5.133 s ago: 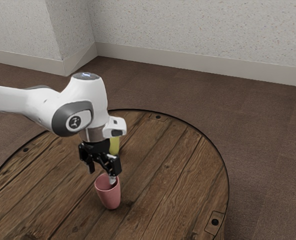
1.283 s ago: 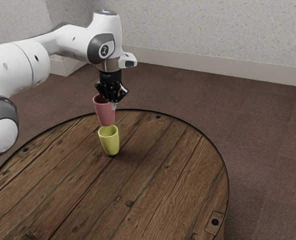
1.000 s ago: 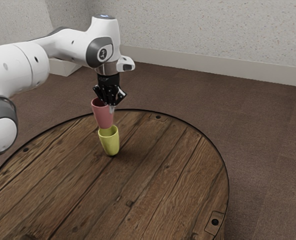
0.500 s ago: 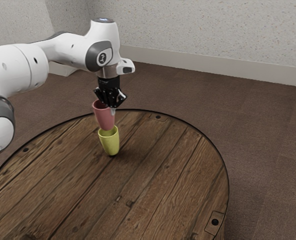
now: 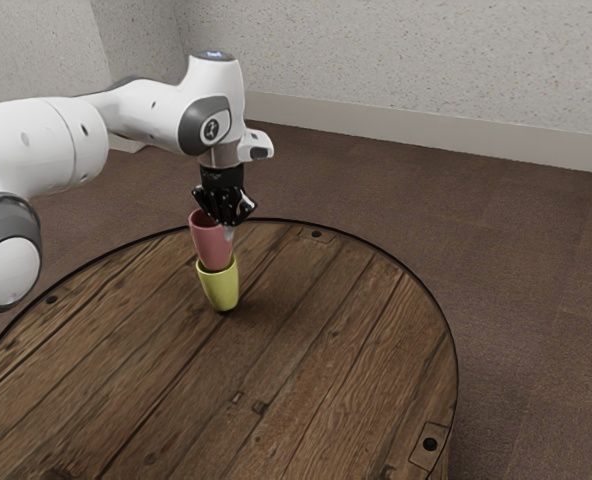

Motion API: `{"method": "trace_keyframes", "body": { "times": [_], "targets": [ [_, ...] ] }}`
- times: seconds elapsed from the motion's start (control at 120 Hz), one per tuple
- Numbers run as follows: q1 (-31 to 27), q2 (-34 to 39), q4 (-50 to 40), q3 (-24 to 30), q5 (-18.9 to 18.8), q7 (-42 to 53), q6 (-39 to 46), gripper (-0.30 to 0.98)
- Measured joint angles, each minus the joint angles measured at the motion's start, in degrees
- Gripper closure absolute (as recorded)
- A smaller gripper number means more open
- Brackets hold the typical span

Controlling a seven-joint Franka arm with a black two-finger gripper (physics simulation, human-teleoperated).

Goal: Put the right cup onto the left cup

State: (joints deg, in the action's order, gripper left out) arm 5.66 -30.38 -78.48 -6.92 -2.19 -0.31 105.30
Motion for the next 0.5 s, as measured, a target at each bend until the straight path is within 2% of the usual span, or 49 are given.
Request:
{"method": "trace_keyframes", "body": {
  "times": [0.283,0.5],
  "targets": [
    [-0.07,-1.36,-0.11,-0.03,0.46,0.00,0.58,0.78],
    [0.07,0.67,-0.75,-0.65,2.47,0.28,1.08,0.34]
  ]
}}
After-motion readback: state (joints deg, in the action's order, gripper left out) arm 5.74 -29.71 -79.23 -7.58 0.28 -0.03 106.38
